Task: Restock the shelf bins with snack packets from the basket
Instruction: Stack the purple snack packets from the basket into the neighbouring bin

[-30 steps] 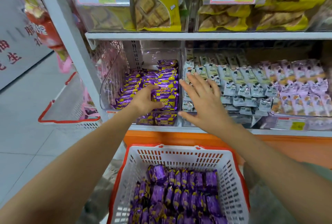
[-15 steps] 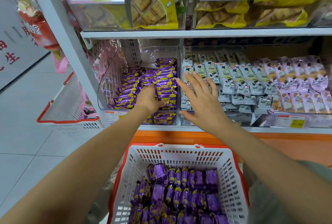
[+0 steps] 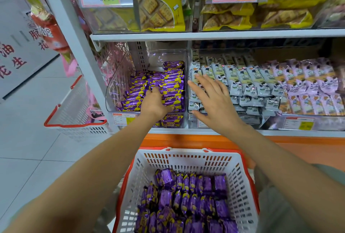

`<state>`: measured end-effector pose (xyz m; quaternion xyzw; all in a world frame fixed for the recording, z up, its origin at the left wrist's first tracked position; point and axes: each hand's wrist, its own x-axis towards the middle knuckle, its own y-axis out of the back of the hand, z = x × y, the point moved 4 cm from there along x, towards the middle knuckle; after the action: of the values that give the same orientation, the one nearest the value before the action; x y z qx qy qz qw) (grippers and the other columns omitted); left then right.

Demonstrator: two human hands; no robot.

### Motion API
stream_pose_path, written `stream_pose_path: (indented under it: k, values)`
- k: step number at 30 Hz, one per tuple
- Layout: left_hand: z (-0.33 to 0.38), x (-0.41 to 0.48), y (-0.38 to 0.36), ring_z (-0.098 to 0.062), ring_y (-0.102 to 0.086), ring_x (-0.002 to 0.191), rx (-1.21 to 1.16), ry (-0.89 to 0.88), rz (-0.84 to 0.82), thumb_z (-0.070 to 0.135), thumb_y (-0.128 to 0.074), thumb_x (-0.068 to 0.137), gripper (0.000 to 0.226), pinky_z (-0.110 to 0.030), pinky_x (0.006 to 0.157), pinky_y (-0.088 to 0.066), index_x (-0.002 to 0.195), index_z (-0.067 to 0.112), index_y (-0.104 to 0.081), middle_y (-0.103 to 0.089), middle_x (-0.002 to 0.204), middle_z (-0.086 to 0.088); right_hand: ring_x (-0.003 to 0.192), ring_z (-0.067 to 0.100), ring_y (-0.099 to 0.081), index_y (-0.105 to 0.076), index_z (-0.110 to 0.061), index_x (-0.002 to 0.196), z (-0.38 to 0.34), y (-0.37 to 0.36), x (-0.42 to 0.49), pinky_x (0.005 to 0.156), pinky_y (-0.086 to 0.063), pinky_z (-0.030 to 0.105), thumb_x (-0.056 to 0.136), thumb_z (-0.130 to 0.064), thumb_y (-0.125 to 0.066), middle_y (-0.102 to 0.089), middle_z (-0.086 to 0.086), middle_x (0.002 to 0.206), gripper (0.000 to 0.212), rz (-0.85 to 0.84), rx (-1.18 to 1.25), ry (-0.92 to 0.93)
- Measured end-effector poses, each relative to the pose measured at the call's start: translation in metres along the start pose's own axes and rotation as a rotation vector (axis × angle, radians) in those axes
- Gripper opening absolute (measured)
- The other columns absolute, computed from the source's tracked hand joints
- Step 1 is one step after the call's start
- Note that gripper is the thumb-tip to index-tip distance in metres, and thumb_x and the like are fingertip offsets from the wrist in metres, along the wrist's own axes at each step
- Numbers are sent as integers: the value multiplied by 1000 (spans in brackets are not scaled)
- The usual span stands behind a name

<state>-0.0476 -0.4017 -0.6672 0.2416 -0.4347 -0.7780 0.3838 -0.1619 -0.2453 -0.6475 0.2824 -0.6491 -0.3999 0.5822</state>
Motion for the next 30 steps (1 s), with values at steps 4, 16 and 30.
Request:
stream_pose_path:
  k: [4,16,30]
  values:
    - [-1,-1,3,-35,-40,133,12,5,-4,32,-81,76,94,-42,101,-40,148,7,-25,-32,150,-18,145,29,-24,-33,-17,149,0,2,0,116,-16,50,79,-34,-75,-32,11,154,83,16,0,-10]
    - [-7,1,12,-32,-60,99,-182,28,12,14,-72,84,64,-49,82,-54,136,6,-35,-54,117,-10,143,30,-27,-37,-14,146,-3,12,-1,112,-20,50,79,-32,-76,-34,13,153,80,49,32,-10]
    - [-10,-11,7,-36,-53,114,-53,-27,36,17,-71,85,68,-46,93,-47,140,3,-34,-41,139,-20,142,30,-30,-37,-15,147,-2,6,-2,112,-23,49,81,-33,-74,-38,11,150,77,-59,10,-13]
